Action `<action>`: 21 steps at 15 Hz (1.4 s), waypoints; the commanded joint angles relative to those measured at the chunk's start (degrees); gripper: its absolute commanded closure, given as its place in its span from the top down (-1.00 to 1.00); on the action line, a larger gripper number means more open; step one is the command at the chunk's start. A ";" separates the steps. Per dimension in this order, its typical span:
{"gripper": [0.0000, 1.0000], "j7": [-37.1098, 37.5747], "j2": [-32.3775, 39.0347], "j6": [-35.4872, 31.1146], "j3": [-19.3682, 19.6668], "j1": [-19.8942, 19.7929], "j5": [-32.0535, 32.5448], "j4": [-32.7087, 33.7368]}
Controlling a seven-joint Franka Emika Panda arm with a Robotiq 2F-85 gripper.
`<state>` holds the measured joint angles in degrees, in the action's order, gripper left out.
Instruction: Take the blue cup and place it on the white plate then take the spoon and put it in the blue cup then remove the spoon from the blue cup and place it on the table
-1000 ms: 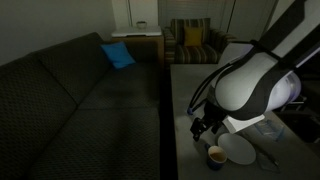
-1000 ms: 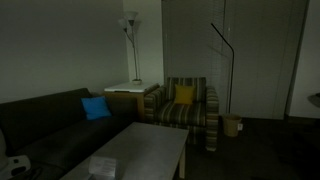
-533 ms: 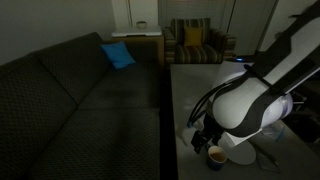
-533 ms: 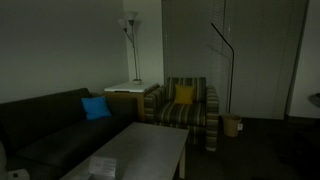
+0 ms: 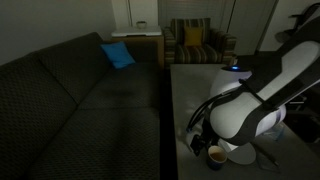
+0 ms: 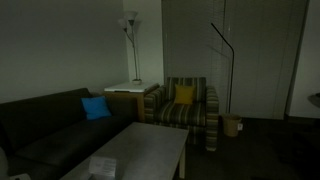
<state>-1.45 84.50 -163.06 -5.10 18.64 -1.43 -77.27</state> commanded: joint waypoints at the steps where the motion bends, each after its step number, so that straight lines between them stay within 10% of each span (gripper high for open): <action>1: 1.00 5.49 -0.01 3.38 3.43 3.77 1.35 1.12; 14: -0.93 8.67 -1.10 6.07 4.89 7.15 0.25 2.53; 21: -0.93 9.76 -3.22 6.06 8.07 8.44 0.27 0.52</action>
<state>6.69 83.91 -158.66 1.04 25.73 -1.45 -74.43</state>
